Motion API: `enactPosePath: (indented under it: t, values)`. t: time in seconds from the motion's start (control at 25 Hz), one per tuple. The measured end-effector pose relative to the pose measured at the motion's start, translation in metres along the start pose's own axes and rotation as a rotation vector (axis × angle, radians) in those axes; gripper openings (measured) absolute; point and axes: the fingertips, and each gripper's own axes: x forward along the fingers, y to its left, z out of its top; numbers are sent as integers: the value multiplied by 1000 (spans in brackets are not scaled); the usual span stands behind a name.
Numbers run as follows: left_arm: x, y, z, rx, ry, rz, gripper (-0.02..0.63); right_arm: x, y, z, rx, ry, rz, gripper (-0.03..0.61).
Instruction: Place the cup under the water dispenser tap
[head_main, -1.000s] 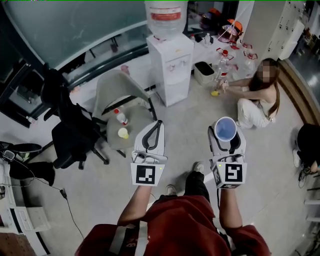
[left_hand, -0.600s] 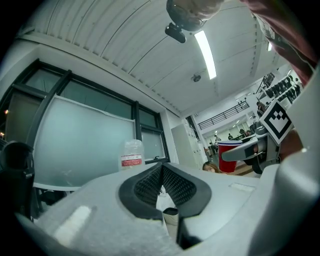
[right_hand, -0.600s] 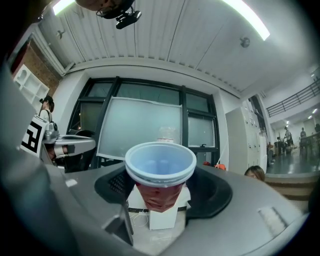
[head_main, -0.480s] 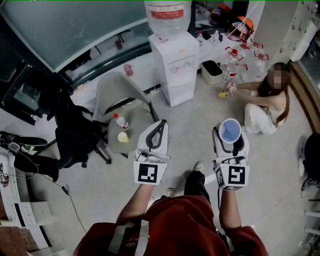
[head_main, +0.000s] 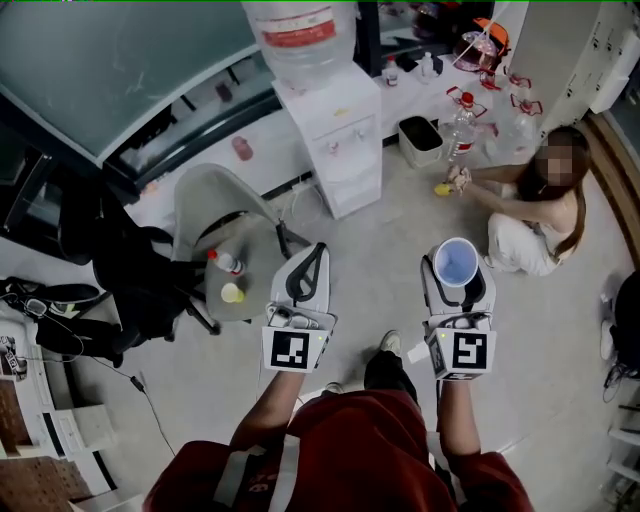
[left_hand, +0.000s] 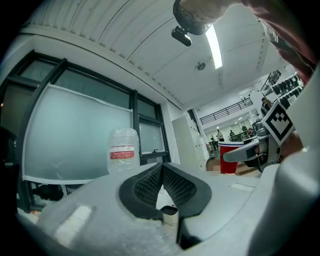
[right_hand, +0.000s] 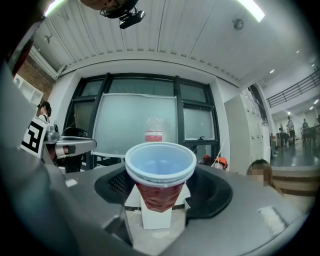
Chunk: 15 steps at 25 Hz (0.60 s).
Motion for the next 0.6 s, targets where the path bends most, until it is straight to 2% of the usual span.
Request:
enactPosePath:
  t: [0.36, 0.6]
  values:
    - [88, -38, 4, -4, -26, 0, -2, 43, -73, -2, 12, 5, 33, 308]
    - [122, -50, 2, 1, -19, 21, -2, 61, -113, -6, 0, 6, 35, 308]
